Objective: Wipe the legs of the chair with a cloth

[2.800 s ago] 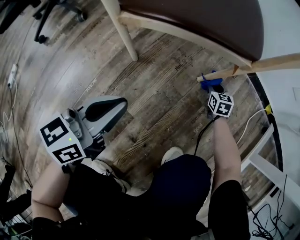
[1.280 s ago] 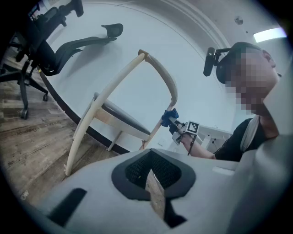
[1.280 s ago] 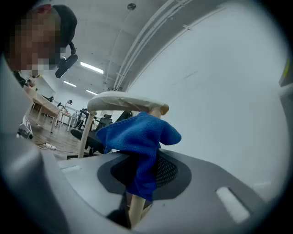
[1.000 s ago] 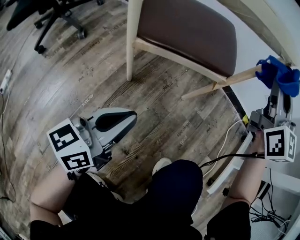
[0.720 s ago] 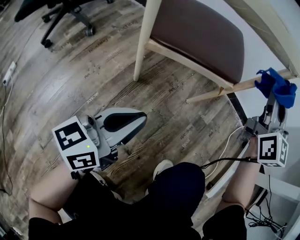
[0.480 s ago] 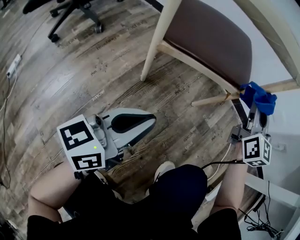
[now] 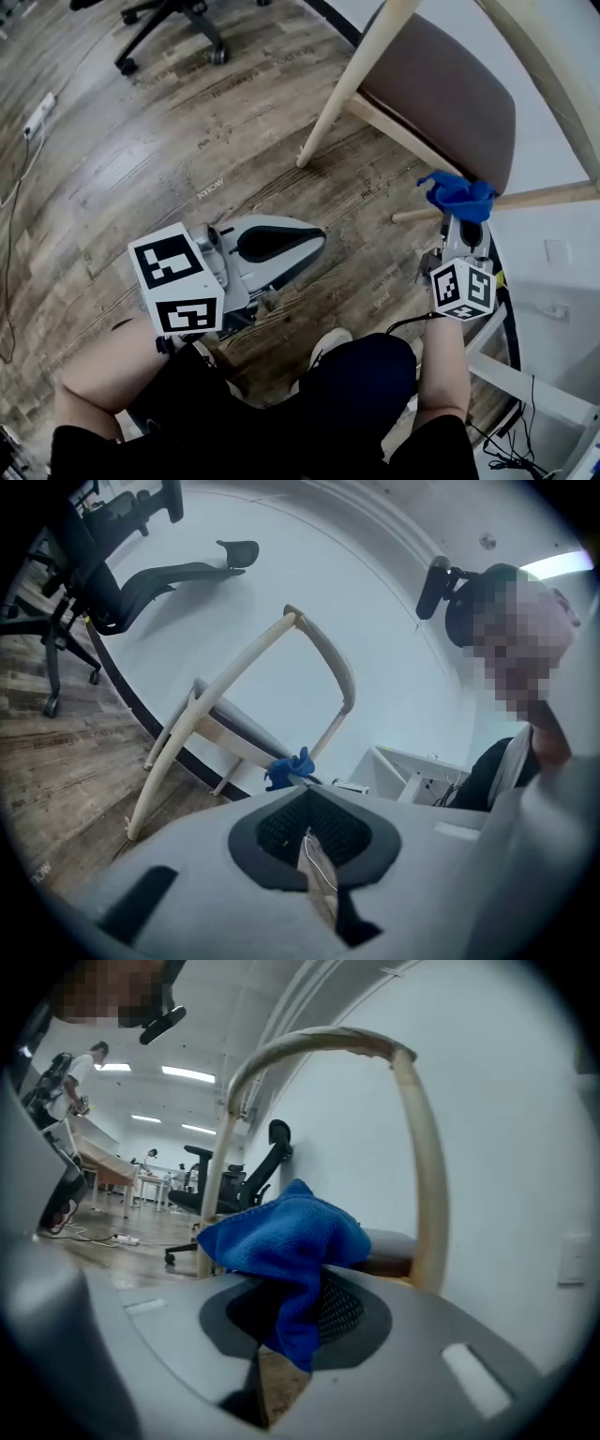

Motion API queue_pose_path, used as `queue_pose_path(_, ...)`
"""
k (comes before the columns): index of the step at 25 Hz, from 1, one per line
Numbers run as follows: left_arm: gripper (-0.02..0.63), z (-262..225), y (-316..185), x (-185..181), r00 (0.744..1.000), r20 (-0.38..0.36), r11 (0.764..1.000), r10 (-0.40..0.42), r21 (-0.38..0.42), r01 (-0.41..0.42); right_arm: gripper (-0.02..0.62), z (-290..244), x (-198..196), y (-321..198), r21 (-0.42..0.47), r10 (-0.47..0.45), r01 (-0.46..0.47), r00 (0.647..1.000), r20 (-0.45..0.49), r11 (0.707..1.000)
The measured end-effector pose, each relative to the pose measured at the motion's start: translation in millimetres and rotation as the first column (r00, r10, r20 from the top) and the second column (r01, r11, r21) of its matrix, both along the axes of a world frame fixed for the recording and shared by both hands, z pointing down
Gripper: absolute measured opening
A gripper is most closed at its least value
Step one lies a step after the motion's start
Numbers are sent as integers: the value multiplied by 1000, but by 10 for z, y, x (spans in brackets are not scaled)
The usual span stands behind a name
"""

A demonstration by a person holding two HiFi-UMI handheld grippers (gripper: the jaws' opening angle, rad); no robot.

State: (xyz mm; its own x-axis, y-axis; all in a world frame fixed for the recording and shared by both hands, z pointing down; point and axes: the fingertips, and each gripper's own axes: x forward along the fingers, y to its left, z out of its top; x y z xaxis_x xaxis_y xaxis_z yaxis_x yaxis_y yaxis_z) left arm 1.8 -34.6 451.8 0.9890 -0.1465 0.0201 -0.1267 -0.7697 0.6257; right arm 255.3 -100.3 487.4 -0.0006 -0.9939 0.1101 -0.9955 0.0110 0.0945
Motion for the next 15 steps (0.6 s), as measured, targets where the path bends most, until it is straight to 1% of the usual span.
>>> queue_pose_path(4, 5, -57, -2, -44, 1000, -14, 1000, -7, 5, 7, 81, -17, -672, -390, -14, -151, 151, 989, 0, 988)
queue_pose_path(9, 5, -119, 33, -122, 1000, -27, 1000, -10, 10, 10, 81, 73, -1477, -836, -70, -297, 295, 955, -19, 953)
queue_pose_path(12, 5, -165, 27, -205, 999, -38, 1000, -15, 15, 16, 83, 91, -1839, -1057, -87, -338, 336, 941, -8, 938)
queue_pose_path(15, 5, -184, 11, -264, 999, -43, 1000, -24, 11, 25, 81, 78, -2030, -1178, -88, -343, 344, 939, 22, 935)
